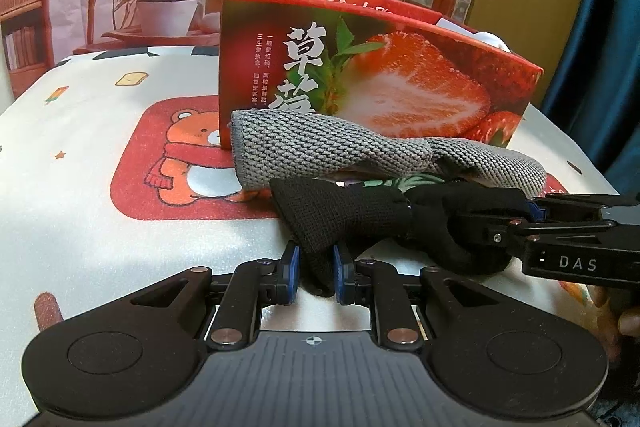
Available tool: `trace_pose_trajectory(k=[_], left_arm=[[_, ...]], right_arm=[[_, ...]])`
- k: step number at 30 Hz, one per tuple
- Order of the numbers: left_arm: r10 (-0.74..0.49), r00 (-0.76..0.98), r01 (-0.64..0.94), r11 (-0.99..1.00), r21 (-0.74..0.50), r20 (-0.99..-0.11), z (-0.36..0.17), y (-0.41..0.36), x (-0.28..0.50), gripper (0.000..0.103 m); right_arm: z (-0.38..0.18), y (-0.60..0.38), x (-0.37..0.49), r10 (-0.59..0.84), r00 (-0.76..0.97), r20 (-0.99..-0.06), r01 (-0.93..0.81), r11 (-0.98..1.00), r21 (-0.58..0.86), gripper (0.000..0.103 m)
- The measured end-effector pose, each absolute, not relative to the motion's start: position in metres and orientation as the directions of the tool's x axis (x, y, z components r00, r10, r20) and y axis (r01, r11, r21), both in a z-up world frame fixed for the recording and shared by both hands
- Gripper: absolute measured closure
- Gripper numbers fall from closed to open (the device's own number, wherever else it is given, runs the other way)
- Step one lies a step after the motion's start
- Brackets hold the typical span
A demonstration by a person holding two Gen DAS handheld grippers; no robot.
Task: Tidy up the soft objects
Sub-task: 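Close the left tool on the black glove while the right tool grips its cuff, then lift the black glove with both tools over the red box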
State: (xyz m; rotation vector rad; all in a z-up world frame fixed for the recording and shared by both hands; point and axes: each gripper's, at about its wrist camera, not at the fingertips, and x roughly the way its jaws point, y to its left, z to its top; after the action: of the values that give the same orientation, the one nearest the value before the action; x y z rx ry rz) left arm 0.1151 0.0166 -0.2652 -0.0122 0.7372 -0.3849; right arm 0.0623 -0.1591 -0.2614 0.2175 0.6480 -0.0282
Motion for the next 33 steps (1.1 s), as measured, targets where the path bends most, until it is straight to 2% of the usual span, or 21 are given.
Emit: trace_pose_trajectory(k=[3,7,22,33], left_arm=[[-0.346,0.679,0.344,0.929,-0.135,-0.647,-0.263,0.015,0.111,0.086],[-0.354,0.694,0.349,0.927,-0.138,-0.627,-0.256,0.017,0.106,0.086],[-0.374,0.778,0.363,0.924,-0.125,-0.505,-0.201,0.022,0.093,0.086],[-0.397,0.824,0.383,0.916,-0.119,-0.403,-0.144,0.015,0.12,0.086]], right_arm=[[-0.259,-0.155,0.059,0.053,0.796,-0.603,0.078,0.979,0.189,0.08],[-0.252,-0.149,0.054,0.059,0.801,-0.595,0.06,0.982,0.177,0.087],[-0.198,-0.155,0.039,0.052,0.881,-0.47,0.047,0.979,0.196,0.087],[-0.141,-0.176,0.071,0.052,0.922,-0.383,0.022,0.982,0.186,0.087]])
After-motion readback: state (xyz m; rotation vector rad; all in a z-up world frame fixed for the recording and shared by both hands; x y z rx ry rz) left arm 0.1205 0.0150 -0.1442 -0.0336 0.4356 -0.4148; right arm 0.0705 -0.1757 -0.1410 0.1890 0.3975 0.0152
